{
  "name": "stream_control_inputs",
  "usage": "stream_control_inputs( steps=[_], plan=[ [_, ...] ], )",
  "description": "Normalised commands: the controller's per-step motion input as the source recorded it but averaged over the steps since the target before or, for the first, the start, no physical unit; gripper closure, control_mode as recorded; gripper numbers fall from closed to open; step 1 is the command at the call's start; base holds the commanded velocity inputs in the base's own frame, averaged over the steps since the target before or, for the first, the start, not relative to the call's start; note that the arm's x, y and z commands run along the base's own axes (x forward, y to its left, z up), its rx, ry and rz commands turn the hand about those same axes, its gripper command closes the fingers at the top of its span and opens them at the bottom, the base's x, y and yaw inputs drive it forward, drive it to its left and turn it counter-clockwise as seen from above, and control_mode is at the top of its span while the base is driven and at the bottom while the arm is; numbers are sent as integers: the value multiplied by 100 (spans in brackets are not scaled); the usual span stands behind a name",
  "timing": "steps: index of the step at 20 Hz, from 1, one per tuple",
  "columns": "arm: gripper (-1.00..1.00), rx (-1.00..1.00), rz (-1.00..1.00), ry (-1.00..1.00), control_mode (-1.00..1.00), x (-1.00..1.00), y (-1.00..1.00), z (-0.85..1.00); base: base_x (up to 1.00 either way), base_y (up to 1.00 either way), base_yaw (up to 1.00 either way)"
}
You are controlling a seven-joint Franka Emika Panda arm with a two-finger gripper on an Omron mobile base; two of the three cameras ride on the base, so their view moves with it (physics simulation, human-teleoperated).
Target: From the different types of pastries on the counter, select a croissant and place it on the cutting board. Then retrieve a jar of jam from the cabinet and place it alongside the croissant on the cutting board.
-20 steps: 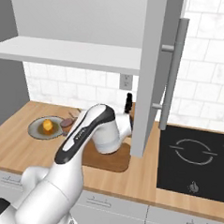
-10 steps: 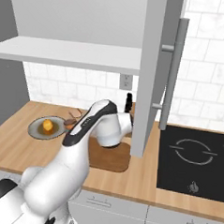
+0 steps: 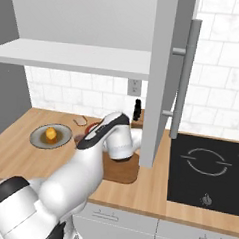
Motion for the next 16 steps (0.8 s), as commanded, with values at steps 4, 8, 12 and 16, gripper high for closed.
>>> stream_control_inputs(
  steps=[4,8,12,16],
  plan=[
    [100,0,0,-7,-100,30,0,-36,0,0,0],
    [100,0,0,0,-100,4,0,-26,0,0,0],
    [100,0,0,1,-100,3,0,-27,0,0,0],
    [100,0,0,0,-100,9,0,-19,0,0,0]
  ],
)
